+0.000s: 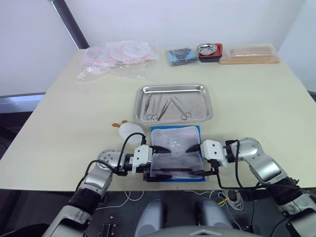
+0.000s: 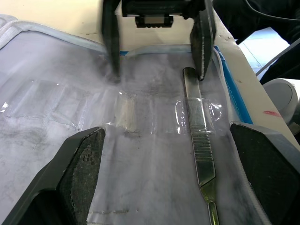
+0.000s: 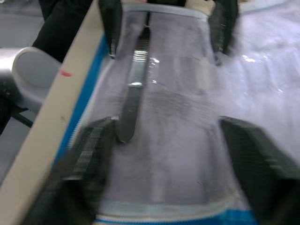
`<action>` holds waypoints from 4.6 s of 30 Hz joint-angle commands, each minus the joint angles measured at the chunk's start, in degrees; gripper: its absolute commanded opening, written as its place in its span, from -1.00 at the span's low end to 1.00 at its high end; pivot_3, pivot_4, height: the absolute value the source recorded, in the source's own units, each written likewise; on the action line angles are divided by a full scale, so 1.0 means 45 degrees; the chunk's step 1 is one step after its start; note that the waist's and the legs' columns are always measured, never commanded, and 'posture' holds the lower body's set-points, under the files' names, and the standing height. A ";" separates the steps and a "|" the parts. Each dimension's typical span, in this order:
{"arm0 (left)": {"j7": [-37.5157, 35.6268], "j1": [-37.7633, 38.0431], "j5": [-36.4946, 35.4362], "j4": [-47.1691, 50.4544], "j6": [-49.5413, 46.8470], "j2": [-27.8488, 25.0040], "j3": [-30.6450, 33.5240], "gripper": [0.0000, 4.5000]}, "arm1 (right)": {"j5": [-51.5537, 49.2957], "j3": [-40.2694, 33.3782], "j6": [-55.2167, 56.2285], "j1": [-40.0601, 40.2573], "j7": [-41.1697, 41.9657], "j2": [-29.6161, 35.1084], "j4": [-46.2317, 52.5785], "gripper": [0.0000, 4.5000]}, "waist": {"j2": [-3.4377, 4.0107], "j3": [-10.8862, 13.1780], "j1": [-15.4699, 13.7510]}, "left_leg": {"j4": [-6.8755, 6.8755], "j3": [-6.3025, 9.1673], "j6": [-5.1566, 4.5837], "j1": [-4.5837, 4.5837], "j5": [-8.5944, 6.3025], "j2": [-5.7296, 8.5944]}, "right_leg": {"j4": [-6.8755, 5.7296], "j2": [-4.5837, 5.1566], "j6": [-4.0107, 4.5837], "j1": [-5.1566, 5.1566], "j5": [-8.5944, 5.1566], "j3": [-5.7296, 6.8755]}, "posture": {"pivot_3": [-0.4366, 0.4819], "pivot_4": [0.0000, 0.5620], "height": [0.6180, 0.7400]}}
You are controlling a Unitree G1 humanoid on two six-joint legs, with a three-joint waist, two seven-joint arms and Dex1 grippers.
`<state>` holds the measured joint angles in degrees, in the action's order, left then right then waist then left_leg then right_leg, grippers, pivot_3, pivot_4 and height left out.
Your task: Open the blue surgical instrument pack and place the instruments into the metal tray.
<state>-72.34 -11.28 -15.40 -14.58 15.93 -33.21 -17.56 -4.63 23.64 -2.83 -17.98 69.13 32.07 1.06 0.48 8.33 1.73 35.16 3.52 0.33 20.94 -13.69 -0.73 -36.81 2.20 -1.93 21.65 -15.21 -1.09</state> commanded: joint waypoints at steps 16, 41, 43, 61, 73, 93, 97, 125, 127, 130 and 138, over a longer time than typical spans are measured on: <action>0.0418 0.0614 0.1831 -0.2273 -0.0641 -0.0639 -0.0520 1.00 | -0.0257 -0.0135 -0.0698 0.0075 -0.0055 0.0199 0.0616 -0.99 | 0.0000 -0.0001 -0.0005 | 0.0000 -0.0001 0.0026 -0.0018 -0.0015 -0.0030 | 0.0000 0.0009 0.0000 -0.0002 0.0000 0.0030 | -0.05 -0.47 1.00; 0.0358 0.0642 0.1810 -0.2251 -0.0664 -0.0612 -0.0601 1.00 | -0.0348 -0.0785 -0.2632 0.0256 -0.0263 0.2733 0.4279 -0.99 | 0.0007 0.0018 -0.0023 | -0.0007 -0.0013 0.0057 -0.0014 -0.0033 -0.0044 | 0.0006 0.0092 0.0001 0.0003 -0.0001 0.0087 | -0.05 -0.47 1.00; 0.0360 0.0639 0.1805 -0.2242 -0.0650 -0.0616 -0.0612 1.00 | -0.0351 -0.0945 -0.2552 0.0324 -0.0226 0.2994 0.4343 -0.99 | 0.0007 0.0018 -0.0026 | -0.0007 -0.0016 0.0058 -0.0013 -0.0034 -0.0044 | 0.0008 0.0097 0.0001 0.0003 -0.0001 0.0094 | -0.05 -0.47 1.00; 0.0439 0.0498 0.1760 -0.2281 -0.0687 -0.0577 -0.0623 1.00 | -0.2002 -0.3457 -0.1456 0.1184 0.1197 0.5039 0.3581 -0.99 | 0.0019 0.0034 -0.0173 | -0.0022 -0.0022 0.0061 -0.0016 -0.0036 -0.0051 | 0.0023 0.0192 0.0002 0.0009 -0.0002 0.0240 | -0.05 -0.47 1.00; 0.0470 0.0304 0.1764 -0.2510 -0.0637 -0.0459 -0.0711 1.00 | -0.4809 -0.5191 -0.4150 0.0572 0.0498 0.4255 0.3083 -0.99 | 0.0038 0.0062 -0.0223 | -0.0023 -0.0019 0.0062 -0.0005 -0.0036 -0.0063 | 0.0038 0.0215 0.0002 0.0009 -0.0002 0.0329 | -0.05 -0.47 1.00; 0.0744 0.0668 0.1701 -0.2025 -0.0814 -0.0548 -0.0578 1.00 | -0.2283 -0.3159 -0.7064 -0.3910 -0.6345 -0.1238 0.0005 -0.99 | 0.0083 0.0076 -0.0206 | -0.0024 -0.0021 0.0009 0.0019 -0.0005 -0.0066 | 0.0041 0.0197 0.0000 0.0027 0.0001 0.0371 | -0.05 -0.47 1.00; 0.0758 0.0788 0.1695 -0.1906 -0.0830 -0.0601 -0.0525 1.00 | -0.1667 -0.2947 -0.7817 -0.4798 -0.7315 -0.1977 -0.1129 -0.99 | 0.0090 0.0072 -0.0199 | -0.0024 -0.0025 -0.0003 0.0019 0.0002 -0.0065 | 0.0037 0.0154 0.0000 0.0027 0.0002 0.0374 | -0.05 -0.47 1.00; 0.0788 0.0761 0.1768 -0.2067 -0.0759 -0.0528 -0.0456 1.00 | -0.0286 -0.3519 -1.0136 -0.6844 -1.0716 -0.4326 -0.4590 0.12 | 0.0159 0.0028 -0.0121 | -0.0026 -0.0029 -0.0012 0.0023 0.0007 -0.0058 | 0.0012 0.0119 0.0005 0.0043 0.0004 0.0352 | -0.05 -0.47 1.00; 0.0796 0.0778 0.1771 -0.2069 -0.0743 -0.0541 -0.0447 1.00 | -0.0239 -0.3557 -0.9802 -0.6842 -1.0608 -0.4236 -0.4519 0.40 | 0.0159 0.0028 -0.0121 | -0.0026 -0.0029 -0.0012 0.0024 0.0007 -0.0058 | 0.0012 0.0119 0.0005 0.0043 0.0004 0.0352 | -0.05 -0.47 1.00; 0.0814 0.0785 0.1769 -0.2084 -0.0718 -0.0558 -0.0418 1.00 | -0.0247 -0.3601 -0.9303 -0.6843 -1.0231 -0.3992 -0.4238 0.99 | 0.0158 0.0029 -0.0121 | -0.0026 -0.0029 -0.0012 0.0024 0.0007 -0.0057 | 0.0012 0.0119 0.0005 0.0043 0.0004 0.0352 | -0.05 -0.47 1.00; 0.0958 0.0917 0.1463 -0.1967 -0.0515 -0.0441 -0.0081 1.00 | -0.1213 -0.4403 -0.7429 -0.5995 -0.8347 -0.3020 -0.2957 0.99 | 0.0153 0.0033 -0.0115 | -0.0026 -0.0028 -0.0012 0.0025 0.0007 -0.0056 | 0.0012 0.0113 0.0004 0.0043 0.0004 0.0354 | -0.05 -0.47 1.00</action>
<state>-72.41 -10.73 -16.08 -14.06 16.42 -33.40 -16.97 -8.28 5.47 -39.19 -45.39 29.64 18.24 -15.41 1.16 8.48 1.21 35.05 3.39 0.28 21.05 -13.66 -0.98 -36.75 2.70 -1.91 21.85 -15.19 0.50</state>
